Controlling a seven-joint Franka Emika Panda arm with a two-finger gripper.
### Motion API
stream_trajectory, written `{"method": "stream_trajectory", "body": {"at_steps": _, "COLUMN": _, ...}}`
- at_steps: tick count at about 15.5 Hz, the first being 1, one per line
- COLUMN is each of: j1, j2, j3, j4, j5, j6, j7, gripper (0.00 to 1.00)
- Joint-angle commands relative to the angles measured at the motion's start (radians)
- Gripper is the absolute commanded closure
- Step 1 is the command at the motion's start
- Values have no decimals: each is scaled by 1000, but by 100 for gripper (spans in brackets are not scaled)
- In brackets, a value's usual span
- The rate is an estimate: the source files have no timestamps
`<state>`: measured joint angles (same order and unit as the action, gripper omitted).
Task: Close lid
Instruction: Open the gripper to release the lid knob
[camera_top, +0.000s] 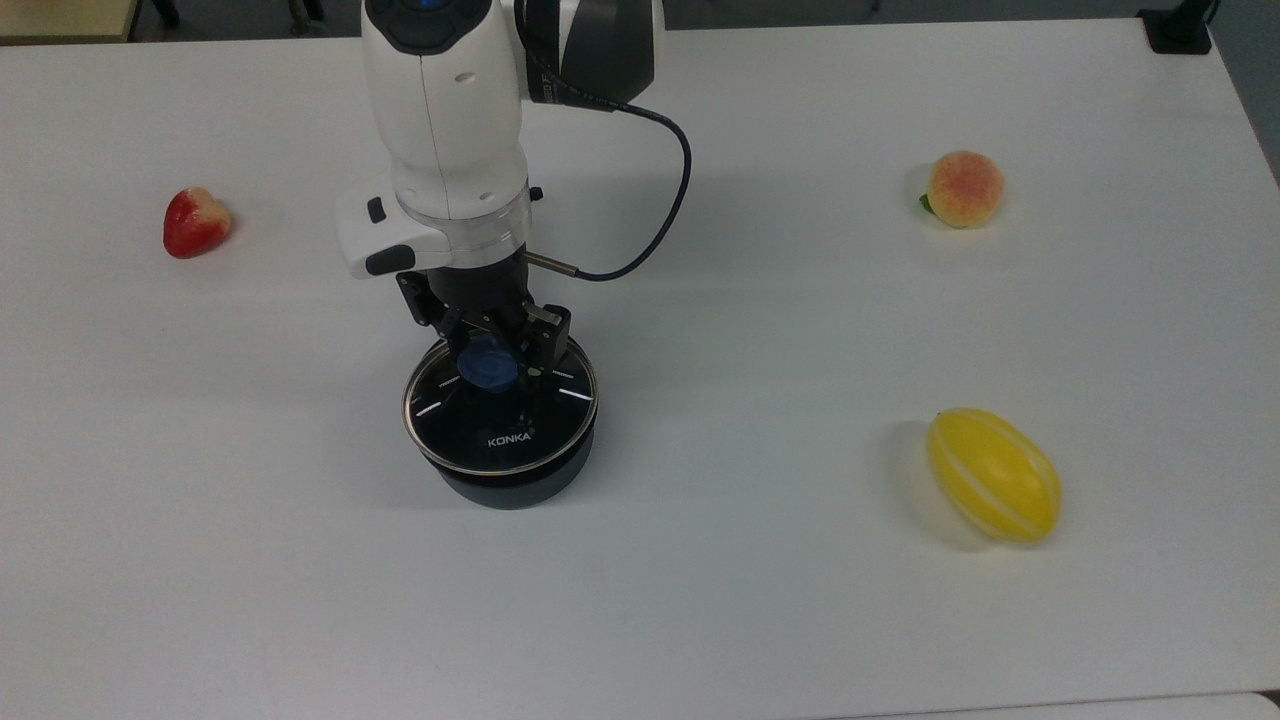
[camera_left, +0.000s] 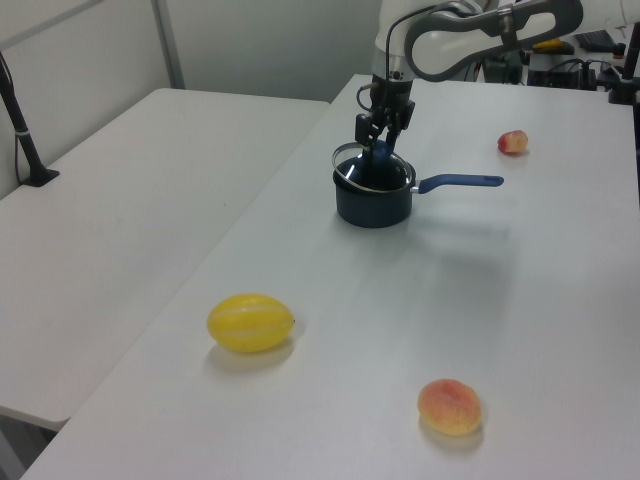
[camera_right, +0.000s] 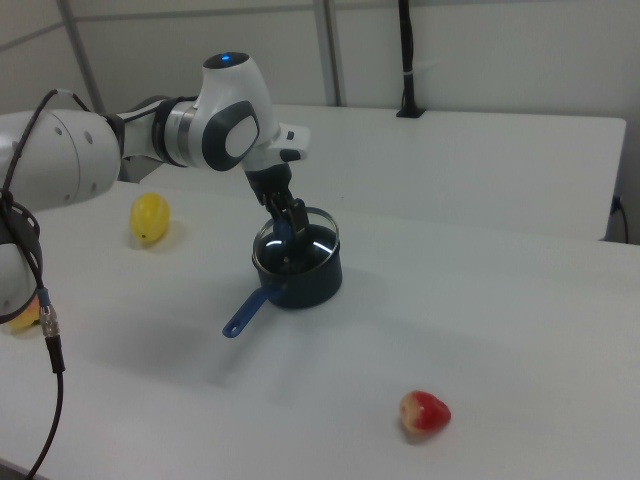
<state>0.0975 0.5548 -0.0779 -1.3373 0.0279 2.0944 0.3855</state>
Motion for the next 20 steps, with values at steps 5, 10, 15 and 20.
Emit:
{"method": "stream_trajectory", "body": {"at_steps": 5, "j1": 4, "j2": -3, "j3": 0, "j4": -2, "j5": -17, "j6": 7, "j7": 27, "gripper": 23}}
{"method": "stream_trajectory", "body": {"at_steps": 10, "j1": 5, "j2": -4, "j3": 7, "j4": -2, "j5": -31, "j6": 7, "j7": 26, "gripper": 12}}
{"method": "stream_trajectory", "body": {"at_steps": 15, "j1": -1, "j2": -30, "j3": 10, "j4": -5, "j5": -37, "j6": -2, "j7": 23, "gripper": 0}}
{"method": "stream_trajectory", "body": {"at_steps": 20, "j1": -5, "j2": -194, "j3": 10, "j4": -108, "j5": -40, "j6": -58, "j7": 6, "gripper": 0}}
